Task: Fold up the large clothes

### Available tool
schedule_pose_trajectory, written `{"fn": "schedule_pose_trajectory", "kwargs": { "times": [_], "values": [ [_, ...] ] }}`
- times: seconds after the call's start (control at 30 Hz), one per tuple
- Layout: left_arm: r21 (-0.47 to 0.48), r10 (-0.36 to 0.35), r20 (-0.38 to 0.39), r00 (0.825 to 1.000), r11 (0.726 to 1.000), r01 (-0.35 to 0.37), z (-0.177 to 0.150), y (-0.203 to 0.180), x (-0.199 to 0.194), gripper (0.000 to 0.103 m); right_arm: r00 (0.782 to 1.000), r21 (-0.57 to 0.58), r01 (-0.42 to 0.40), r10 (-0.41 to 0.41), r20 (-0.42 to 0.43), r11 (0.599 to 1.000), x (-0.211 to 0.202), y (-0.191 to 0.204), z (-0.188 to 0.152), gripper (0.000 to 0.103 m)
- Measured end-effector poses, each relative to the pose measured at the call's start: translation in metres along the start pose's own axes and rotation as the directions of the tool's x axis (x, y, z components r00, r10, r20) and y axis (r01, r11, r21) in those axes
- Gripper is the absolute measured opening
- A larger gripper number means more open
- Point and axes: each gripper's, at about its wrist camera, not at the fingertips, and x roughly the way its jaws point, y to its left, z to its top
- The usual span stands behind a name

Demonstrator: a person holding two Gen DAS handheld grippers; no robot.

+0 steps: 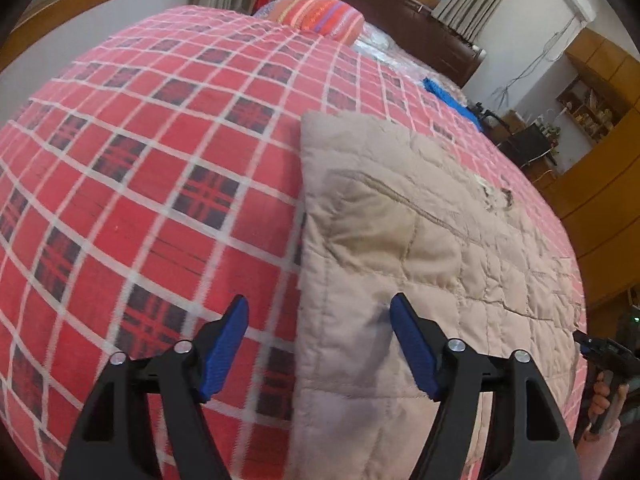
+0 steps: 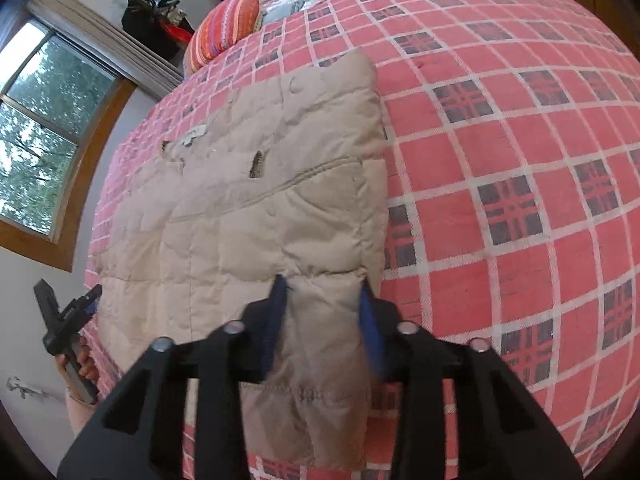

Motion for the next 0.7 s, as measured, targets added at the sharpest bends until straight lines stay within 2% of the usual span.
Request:
{"fn": "schedule_pose_trajectory", "kwargs": {
  "times": [0.03, 0.13, 0.23, 0.43, 0.6, 0.7],
  "values": [
    [0.006, -0.01, -0.011, 1.0, 1.0, 0.011, -0.002, -0.002, 0.0, 0.03, 1.0, -0.01, 0.002, -0.001, 0.006, 1.0, -0.004, 0.002, -0.003, 0.02],
    [0.054, 0.01, 0.024, 1.0, 0.998, -0.011, -0.011, -0.012, -0.012, 0.013, 0.999, -0.038, -0.01, 0.011, 0.04, 0.999, -0.02, 0.007, -0.015, 0.01],
    [0.078, -0.013, 0.075, 0.997, 0.997, 0.007, -0.023, -0.014, -0.033, 0.01, 0.997, -0.088, -0.014, 0.021, 0.076, 0.996, -0.041, 0.012, -0.03, 0.009],
    [0.125, -0.059, 0.188, 0.98, 0.992, 0.036, -0.042, -0.019, -0.076, 0.01, 0.991, -0.144, -0.038, 0.055, 0.119, 0.989, -0.071, 0.021, -0.049, 0.008],
    [0.147, -0.087, 0.317, 0.944, 0.988, 0.042, -0.02, -0.04, -0.106, 0.009, 0.98, -0.16, -0.036, 0.066, 0.188, 0.986, -0.096, 0.035, -0.032, 0.008],
    [0.152, -0.085, 0.365, 0.927, 0.988, 0.031, 0.001, -0.052, -0.113, 0.009, 0.971, -0.169, -0.023, 0.062, 0.23, 0.985, -0.107, 0.045, -0.011, 0.008]
  ]
}}
